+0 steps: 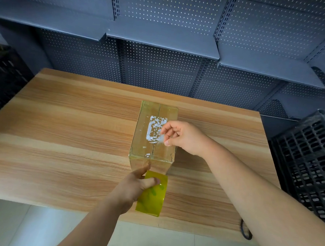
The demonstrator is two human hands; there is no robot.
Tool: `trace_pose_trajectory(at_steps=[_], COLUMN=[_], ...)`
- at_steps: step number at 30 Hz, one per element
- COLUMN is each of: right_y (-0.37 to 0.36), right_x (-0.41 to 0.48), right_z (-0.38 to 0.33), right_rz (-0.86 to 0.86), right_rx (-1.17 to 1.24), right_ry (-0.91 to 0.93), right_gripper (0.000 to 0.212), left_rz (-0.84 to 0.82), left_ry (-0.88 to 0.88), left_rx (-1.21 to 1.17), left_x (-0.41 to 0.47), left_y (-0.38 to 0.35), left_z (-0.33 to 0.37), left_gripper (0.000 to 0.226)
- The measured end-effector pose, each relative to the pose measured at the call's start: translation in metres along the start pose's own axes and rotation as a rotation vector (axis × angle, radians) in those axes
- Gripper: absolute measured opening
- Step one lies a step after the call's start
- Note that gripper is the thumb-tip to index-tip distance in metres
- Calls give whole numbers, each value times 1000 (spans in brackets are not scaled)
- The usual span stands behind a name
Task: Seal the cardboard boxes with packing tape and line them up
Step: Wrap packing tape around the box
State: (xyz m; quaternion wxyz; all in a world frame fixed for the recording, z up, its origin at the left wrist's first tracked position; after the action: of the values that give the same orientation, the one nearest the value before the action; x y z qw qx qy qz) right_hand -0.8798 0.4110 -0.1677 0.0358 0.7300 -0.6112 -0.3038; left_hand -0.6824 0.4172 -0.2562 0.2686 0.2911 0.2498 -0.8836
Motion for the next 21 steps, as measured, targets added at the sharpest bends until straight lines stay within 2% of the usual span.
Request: trace_pose_trajectory(at_steps=[9, 14, 21], right_y=[3, -4, 1], right_x=[3, 10, 10], right_z=[3, 9, 12], right_rz=[22, 23, 73], right_rx=[-47, -134, -68], right_ry=[-26, -64, -38], right_gripper=[27, 26, 28], left_rz=[-47, -43, -12], left_ry=[-24, -39, -46], left_rx=[21, 24, 37], left_x=[-7, -8, -7], left_y=[-5, -11, -4], left_z=[5, 3, 6], left_gripper=[70, 84, 73])
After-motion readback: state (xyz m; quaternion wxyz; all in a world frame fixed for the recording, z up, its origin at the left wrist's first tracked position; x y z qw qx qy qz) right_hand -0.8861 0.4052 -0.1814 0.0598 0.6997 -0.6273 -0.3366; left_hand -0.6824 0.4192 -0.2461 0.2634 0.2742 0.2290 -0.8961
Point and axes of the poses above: each hand's wrist, its own x-axis towards the middle knuckle, its own y-axis out of the back of the hand, z = x × y, the point moved 3 cm from there along x, towards the middle knuckle, and after that the axes turned 13 degrees about -z, right-handed, at the moved point
